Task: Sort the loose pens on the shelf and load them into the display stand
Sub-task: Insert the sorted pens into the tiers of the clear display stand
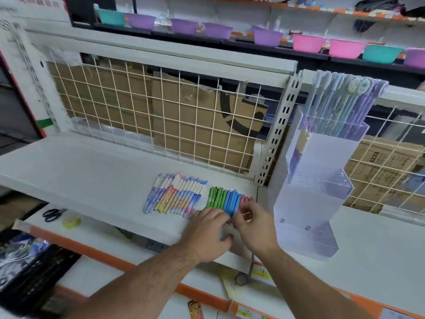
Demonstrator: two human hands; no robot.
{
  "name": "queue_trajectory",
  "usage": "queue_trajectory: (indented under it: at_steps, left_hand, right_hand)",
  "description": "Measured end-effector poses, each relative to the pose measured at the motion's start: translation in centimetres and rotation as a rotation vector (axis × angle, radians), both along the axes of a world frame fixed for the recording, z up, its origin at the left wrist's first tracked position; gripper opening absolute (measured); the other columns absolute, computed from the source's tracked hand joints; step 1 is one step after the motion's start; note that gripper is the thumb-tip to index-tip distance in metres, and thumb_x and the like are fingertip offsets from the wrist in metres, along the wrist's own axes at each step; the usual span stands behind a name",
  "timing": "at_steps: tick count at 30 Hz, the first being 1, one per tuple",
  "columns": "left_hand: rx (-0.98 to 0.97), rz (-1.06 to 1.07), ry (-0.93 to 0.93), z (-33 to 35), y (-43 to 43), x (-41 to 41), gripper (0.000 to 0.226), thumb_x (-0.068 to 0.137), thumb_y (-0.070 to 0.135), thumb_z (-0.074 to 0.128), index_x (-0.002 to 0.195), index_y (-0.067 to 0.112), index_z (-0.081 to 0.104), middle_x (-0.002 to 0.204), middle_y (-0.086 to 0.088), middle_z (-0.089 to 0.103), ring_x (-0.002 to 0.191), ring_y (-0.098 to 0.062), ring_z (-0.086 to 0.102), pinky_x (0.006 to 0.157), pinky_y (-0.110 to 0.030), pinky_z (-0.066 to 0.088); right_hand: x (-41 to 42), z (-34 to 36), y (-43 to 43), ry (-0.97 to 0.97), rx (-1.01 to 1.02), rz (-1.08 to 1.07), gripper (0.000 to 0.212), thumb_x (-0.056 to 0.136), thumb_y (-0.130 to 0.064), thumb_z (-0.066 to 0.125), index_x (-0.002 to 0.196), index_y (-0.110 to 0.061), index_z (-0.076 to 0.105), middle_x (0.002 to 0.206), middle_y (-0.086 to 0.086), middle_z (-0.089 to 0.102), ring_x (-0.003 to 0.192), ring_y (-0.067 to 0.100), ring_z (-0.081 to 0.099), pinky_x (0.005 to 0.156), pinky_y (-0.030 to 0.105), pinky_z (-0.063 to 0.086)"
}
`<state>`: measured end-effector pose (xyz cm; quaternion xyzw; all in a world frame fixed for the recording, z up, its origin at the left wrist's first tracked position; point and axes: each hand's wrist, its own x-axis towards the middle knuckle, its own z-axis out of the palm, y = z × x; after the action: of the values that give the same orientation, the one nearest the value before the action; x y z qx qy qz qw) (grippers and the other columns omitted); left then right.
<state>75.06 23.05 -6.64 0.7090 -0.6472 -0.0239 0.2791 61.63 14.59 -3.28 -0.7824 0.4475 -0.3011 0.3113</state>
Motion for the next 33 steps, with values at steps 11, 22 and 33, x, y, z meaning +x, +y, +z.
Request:
queue_trajectory:
  at_steps: [11,22,33]
  left_hand:
    - [-0.122,0.262,0.026,0.1,4.3,14.9,0.017,0.085,0.028,0.057,0.098,0.021,0.063,0.098,0.004,0.062,0.095,-0.019,0.054,0.084,-0.036,0.048]
    - [0.031,0.509,0.218,-1.4,3.4,19.6,0.024,0.087,0.038,0.062,0.095,0.019,0.051,0.096,0.0,0.059,0.092,-0.021,0.056,0.073,-0.034,0.048]
    - [0.133,0.628,0.092,-1.3,2.9,19.6,0.029,0.089,0.031,0.049,0.104,0.008,0.059,0.105,-0.009,0.063,0.097,-0.026,0.057,0.079,-0.036,0.044]
  right_hand:
    - [11.0,-2.8,4.3,0.099,-0.228,-0.025,0.011,0.092,-0.024,0.066,0.099,-0.017,0.069,0.094,-0.004,0.065,0.086,0.016,0.059,0.072,0.032,0.05]
    - [14.1,-4.6,4.6,0.204,-0.4,-0.038,0.008,0.089,-0.026,0.071,0.091,-0.018,0.068,0.089,-0.008,0.059,0.083,0.013,0.054,0.066,0.03,0.051]
    - [14.2,-5.1,4.5,0.238,-0.468,-0.022,0.023,0.091,-0.03,0.054,0.091,-0.013,0.07,0.087,-0.002,0.063,0.077,0.015,0.055,0.063,0.023,0.044]
